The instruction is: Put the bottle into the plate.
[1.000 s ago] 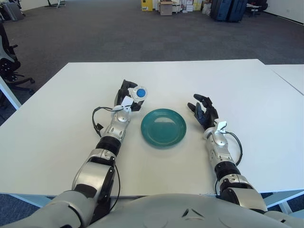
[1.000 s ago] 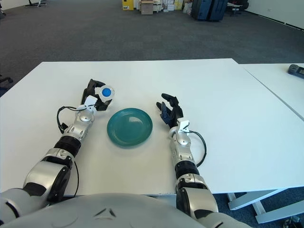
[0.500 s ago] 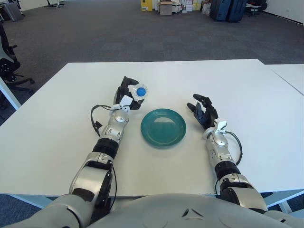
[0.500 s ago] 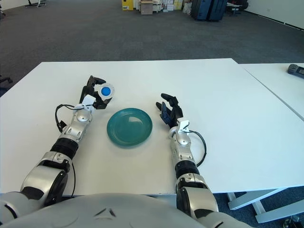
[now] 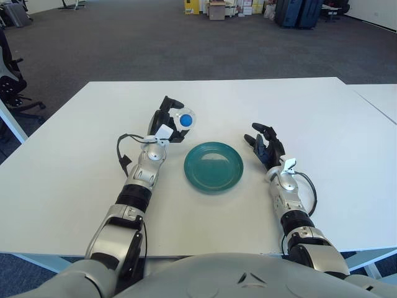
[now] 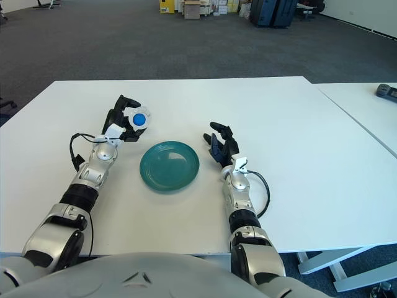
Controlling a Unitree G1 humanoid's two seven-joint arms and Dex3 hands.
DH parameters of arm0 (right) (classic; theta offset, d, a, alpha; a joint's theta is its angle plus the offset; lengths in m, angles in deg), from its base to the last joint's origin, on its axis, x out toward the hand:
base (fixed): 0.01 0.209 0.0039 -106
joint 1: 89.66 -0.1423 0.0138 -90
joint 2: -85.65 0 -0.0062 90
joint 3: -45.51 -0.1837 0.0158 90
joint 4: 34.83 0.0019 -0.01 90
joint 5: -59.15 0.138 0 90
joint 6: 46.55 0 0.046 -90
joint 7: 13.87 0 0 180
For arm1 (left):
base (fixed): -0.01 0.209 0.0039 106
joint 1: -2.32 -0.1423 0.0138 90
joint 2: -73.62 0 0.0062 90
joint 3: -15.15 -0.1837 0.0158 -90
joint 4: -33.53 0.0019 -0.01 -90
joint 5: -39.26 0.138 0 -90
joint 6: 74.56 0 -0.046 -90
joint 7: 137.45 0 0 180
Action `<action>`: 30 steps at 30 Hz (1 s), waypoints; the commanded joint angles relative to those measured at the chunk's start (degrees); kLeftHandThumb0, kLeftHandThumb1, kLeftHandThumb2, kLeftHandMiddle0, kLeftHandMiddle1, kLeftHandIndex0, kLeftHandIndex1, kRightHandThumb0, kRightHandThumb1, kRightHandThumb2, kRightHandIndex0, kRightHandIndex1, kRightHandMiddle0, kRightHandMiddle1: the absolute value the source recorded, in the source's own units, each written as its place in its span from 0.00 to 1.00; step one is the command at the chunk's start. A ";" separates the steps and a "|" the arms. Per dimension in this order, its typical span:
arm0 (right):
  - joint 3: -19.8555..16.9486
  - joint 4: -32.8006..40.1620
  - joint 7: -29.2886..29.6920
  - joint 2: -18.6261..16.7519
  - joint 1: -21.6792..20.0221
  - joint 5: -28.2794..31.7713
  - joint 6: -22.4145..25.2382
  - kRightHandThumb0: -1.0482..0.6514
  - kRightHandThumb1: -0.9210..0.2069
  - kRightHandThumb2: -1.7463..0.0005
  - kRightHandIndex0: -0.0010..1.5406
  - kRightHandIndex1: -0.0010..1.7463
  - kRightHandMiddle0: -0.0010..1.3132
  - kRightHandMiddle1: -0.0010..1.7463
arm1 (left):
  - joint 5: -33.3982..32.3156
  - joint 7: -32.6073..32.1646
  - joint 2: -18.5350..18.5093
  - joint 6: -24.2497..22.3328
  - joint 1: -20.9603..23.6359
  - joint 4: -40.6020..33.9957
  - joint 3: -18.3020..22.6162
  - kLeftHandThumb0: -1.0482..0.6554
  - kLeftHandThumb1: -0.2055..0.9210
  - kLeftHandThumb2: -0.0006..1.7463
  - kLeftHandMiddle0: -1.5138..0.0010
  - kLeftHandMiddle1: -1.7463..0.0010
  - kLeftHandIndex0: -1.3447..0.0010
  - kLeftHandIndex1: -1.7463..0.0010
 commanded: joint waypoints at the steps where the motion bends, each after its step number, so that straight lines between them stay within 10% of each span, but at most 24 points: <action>1: -0.06 -2.02 -0.31 -0.48 0.84 0.84 1.92 0.25 0.00 0.58 0.47 0.03 0.13 0.53 | 1.72 1.95 -2.15 1.91 -0.29 -3.83 -1.24 0.53 0.62 0.56 0.22 0.00 0.35 0.00; 30: -0.07 -2.39 0.71 -1.04 0.37 0.68 2.69 0.25 0.00 0.59 0.47 0.03 0.11 0.52 | 4.69 13.92 -5.38 2.01 -7.52 -17.10 -6.28 0.57 0.60 0.59 0.21 0.00 0.34 0.00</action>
